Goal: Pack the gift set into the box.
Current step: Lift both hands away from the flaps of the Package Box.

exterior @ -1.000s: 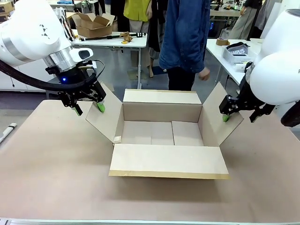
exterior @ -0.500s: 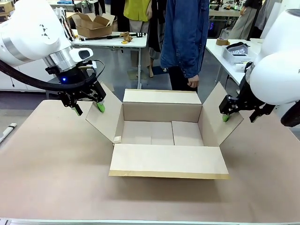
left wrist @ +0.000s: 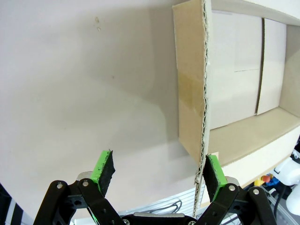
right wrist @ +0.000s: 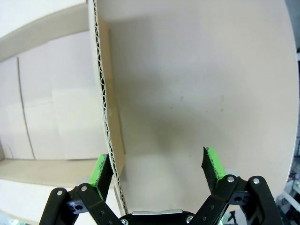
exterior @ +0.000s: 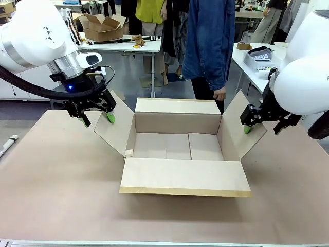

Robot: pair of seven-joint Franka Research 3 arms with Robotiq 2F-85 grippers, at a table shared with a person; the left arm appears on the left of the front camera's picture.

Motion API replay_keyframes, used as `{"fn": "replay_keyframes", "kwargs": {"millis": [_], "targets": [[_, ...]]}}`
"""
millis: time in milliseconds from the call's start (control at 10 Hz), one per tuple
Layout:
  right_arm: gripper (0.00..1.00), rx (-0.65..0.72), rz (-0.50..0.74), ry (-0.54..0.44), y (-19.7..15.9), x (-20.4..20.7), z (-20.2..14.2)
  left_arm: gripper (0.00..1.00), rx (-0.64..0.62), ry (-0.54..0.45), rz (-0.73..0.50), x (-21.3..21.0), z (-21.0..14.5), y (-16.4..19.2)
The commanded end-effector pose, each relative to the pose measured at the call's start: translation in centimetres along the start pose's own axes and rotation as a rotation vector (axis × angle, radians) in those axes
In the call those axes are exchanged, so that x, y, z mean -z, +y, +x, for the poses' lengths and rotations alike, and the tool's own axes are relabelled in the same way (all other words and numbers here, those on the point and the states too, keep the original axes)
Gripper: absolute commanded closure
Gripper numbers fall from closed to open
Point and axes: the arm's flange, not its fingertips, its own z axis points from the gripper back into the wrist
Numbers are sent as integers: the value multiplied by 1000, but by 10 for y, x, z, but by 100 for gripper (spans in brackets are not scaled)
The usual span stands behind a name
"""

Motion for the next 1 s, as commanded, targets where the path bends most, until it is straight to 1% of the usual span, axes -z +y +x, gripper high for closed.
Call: {"fn": "replay_keyframes", "kwargs": {"millis": [0, 900], "targets": [[0, 2, 11, 8, -2, -3, 1, 0, -12, -3, 24, -3, 0, -1], [0, 2, 11, 8, -2, -3, 1, 0, -12, -3, 24, -3, 0, -1]]}}
